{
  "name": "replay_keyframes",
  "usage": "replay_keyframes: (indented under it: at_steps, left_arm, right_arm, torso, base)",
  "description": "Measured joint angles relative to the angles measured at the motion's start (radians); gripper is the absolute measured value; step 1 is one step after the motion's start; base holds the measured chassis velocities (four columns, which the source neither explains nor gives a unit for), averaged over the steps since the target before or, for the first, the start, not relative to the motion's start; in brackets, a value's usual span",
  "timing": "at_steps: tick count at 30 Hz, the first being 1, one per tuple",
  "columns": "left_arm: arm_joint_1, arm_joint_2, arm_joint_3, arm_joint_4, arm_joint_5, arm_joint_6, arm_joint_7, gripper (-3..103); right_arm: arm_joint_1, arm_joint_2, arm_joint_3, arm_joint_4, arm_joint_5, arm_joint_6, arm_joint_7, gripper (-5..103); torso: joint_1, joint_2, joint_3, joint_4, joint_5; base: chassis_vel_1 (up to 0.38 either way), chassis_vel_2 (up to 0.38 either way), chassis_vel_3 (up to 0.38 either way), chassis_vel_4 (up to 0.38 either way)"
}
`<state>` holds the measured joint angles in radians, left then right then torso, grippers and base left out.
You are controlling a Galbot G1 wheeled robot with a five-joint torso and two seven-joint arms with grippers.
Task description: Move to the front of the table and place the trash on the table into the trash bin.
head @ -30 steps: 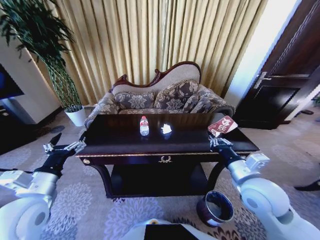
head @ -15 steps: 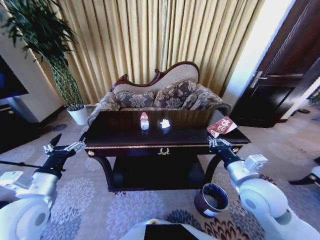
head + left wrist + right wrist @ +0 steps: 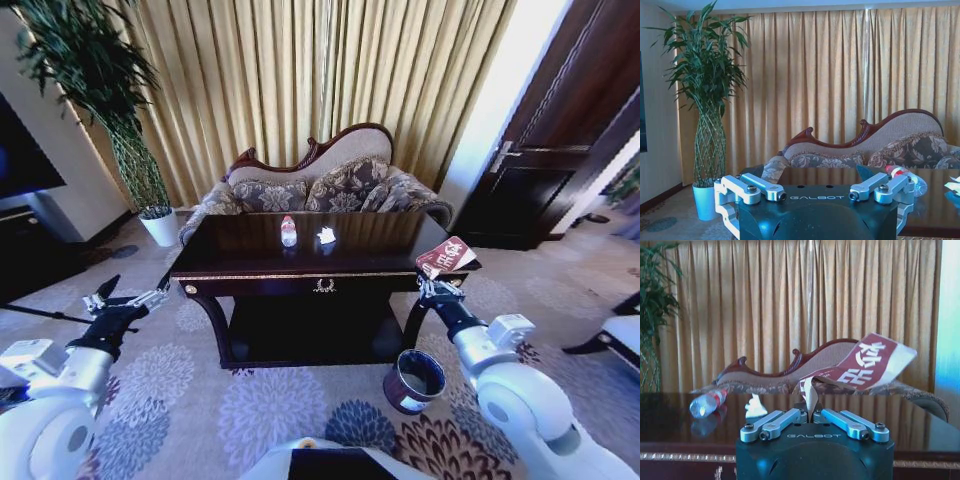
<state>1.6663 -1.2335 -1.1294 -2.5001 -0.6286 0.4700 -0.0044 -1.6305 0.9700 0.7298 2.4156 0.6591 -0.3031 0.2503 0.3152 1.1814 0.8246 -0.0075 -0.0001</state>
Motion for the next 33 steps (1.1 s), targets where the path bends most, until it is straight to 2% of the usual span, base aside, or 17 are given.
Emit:
replay_keyframes:
  at_steps: [6,9,11,13,15,17,19,24,31,33]
  left_arm:
    - [-0.002,0.0,0.001,0.0,-0.004,-0.001,0.002,100]
    - [-0.001,-0.001,-0.007,0.0,-0.007,-0.003,0.002,100]
    - [0.001,-0.001,-0.011,0.0,-0.008,-0.004,0.002,100]
    - [0.006,-0.002,-0.021,0.0,-0.012,-0.006,0.004,100]
    - [0.007,-0.002,-0.024,0.0,-0.012,-0.007,0.004,100]
    - [0.006,-0.005,-0.025,0.0,-0.014,-0.008,0.006,100]
    - [0.006,-0.007,-0.024,0.0,-0.014,-0.009,0.006,100]
    - [0.011,-0.016,-0.022,0.0,-0.014,-0.009,0.006,100]
    - [0.016,-0.02,-0.025,0.0,-0.013,-0.014,0.006,100]
    - [0.016,-0.021,-0.027,0.0,-0.012,-0.018,0.006,100]
  right_arm:
    - [0.019,0.03,-0.048,-0.182,-0.006,-0.004,-0.008,1]
    - [0.082,0.057,-0.095,-0.371,-0.028,-0.015,-0.004,1]
    - [0.096,0.059,-0.103,-0.407,-0.034,-0.016,-0.003,1]
    - [0.152,0.06,-0.132,-0.545,-0.046,-0.016,-0.001,1]
    - [0.169,0.058,-0.141,-0.583,-0.046,-0.017,-0.001,1]
    - [0.237,0.051,-0.18,-0.716,-0.059,-0.018,-0.001,1]
    - [0.251,0.049,-0.19,-0.742,-0.065,-0.018,-0.002,1]
    - [0.355,0.041,-0.271,-0.934,-0.112,-0.016,-0.006,1]
    - [0.54,0.074,-0.364,-1.246,-0.179,0.004,-0.004,1]
    - [0.564,0.08,-0.371,-1.283,-0.19,0.008,-0.004,1]
  torso:
    - [0.001,0.0,0.0,-0.0001,0.0003]
    - [0.001,0.0,0.0,0.0,0.0003]
    - [0.001,0.0,0.0,-0.0001,0.0004]
    - [0.0,0.0,0.0,0.0001,0.0002]
    - [0.0,0.0,0.0,0.0001,0.0004]
    - [0.001,0.0,0.0,0.0002,0.0001]
    - [0.001,0.0,0.0,0.0001,0.0003]
    - [0.001,0.0,0.0,0.0003,0.0]
    - [0.001,0.0,0.0,0.0,0.0002]
    - [0.001,0.0,0.0,0.0002,0.0]
  base:
    - [0.0,0.0,0.0,0.0]
    - [0.0,0.0,0.0,0.0]
    - [0.0,0.0,0.0,0.0]
    - [0.0,0.0,0.0,0.0]
    - [0.0,0.0,0.0,0.0]
    - [0.0,0.0,0.0,0.0]
    - [0.0,0.0,0.0,0.0]
    - [0.0,0.0,0.0,0.0]
    - [0.0,0.0,0.0,0.0]
    - [0.0,0.0,0.0,0.0]
